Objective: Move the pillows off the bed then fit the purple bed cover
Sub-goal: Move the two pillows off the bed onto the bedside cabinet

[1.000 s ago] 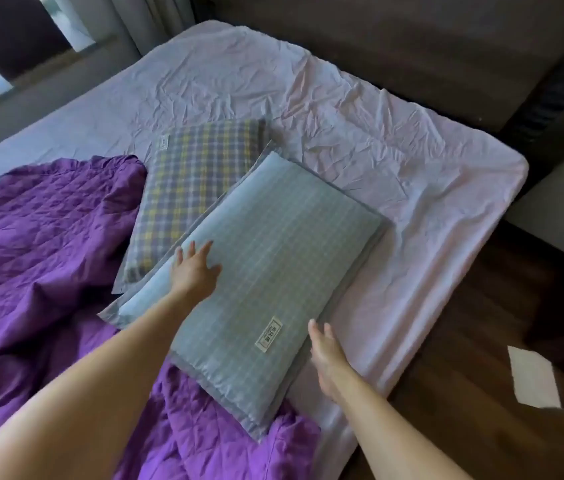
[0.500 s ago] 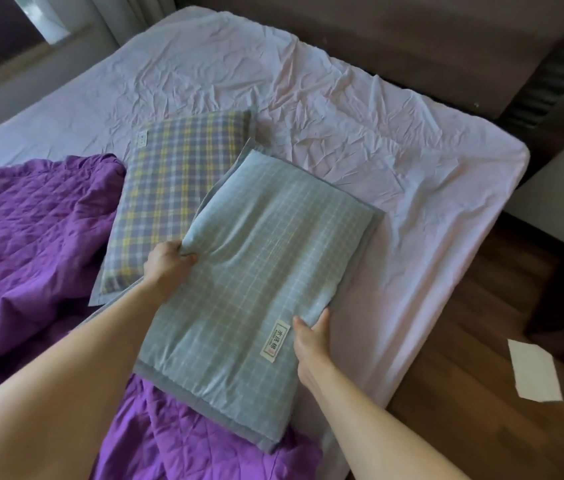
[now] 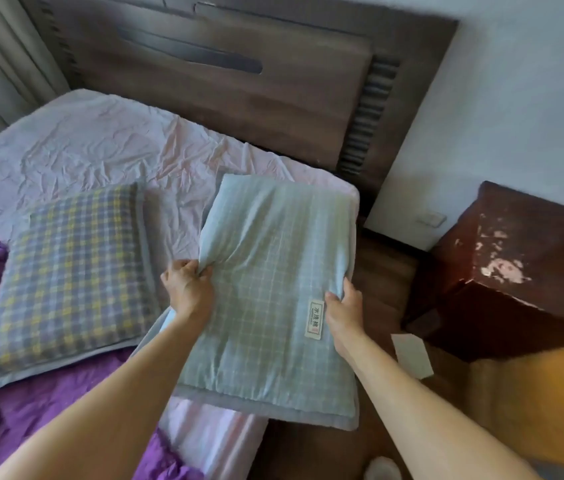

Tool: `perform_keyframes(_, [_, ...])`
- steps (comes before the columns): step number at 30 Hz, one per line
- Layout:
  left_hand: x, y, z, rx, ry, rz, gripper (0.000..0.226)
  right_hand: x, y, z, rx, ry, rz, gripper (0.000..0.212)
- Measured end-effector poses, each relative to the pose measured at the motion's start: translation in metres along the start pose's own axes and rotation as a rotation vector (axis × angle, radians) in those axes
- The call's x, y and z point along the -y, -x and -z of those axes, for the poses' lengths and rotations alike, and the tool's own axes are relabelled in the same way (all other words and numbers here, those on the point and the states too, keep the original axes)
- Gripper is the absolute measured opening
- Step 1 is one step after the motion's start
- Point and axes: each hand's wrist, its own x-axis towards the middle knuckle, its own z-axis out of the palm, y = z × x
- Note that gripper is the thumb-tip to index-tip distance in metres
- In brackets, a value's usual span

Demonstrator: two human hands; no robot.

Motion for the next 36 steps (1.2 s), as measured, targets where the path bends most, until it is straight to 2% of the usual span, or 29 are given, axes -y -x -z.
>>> perform_keyframes(5, [-0.102,0.06,-0.099,0.128,0.229,0.049,0.017,0.025,-0.053,0.142,-0.121,0.011,0.049,0.047])
perform_keyframes(10, [-0.199,0.12,-0.2,0.183,0.298,0.03,0.017,0.033,-0.111,0.274,-0.22,0.098,0.101,0.049])
perform_keyframes(14, [-0.252,0.155,-0.266,0.285,0.311,0.025,0.018,0.025,-0.142,0.355,-0.317,0.122,0.055,0.048])
perform_keyframes(27, [-0.348,0.213,-0.439,0.508,0.317,-0.045,0.023,-0.015,-0.232,0.511,-0.53,0.222,0.046,0.045])
perform_keyframes(31, [-0.35,0.217,-0.504,0.623,0.262,-0.054,0.023,-0.052,-0.286,0.549,-0.473,0.226,-0.041,0.051])
perform_keyframes(34, [-0.333,0.214,-0.534,0.923,0.133,-0.029,0.049,-0.092,-0.313,0.558,-0.277,0.314,-0.185,0.054])
perform_keyframes(36, [-0.325,0.218,-0.549,1.046,-0.018,-0.058,0.062,-0.114,-0.322,0.553,-0.127,0.449,-0.265,0.057])
